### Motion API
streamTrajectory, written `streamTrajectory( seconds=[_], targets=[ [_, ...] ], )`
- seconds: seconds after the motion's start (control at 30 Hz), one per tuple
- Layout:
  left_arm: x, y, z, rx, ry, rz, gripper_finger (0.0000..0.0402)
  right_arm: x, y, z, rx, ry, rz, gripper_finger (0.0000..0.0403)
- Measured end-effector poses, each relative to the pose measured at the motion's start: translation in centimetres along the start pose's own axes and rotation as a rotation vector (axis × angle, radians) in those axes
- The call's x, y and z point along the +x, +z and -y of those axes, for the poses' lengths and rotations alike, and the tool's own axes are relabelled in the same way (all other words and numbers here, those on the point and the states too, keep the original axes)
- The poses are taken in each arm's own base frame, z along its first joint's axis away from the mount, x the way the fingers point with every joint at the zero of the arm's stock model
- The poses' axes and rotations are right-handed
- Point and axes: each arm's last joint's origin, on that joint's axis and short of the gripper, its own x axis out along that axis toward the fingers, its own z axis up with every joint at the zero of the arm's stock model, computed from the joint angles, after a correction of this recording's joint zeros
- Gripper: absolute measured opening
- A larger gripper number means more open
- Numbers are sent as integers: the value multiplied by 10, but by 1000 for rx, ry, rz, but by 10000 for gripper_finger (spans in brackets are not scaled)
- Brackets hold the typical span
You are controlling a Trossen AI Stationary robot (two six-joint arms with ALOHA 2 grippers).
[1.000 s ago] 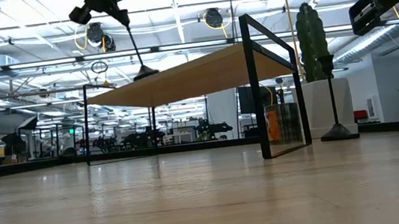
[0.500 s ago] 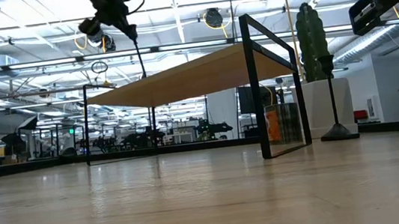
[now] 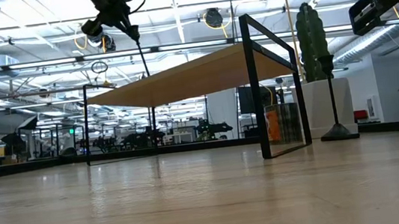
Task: Pick & Place candle stick holders
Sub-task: Put the left candle holder on the shelf
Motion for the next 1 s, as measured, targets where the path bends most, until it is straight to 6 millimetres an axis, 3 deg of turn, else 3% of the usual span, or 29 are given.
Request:
streamTrajectory(
  seconds=[0.77, 1.0],
  targets=[
    [-2, 6, -4, 19, -9, 35, 25, 0, 0, 0, 0, 0, 0, 4],
    [-4, 10, -8, 16, -8, 55, 60, 0, 0, 0, 0, 0, 0, 4]
  ],
)
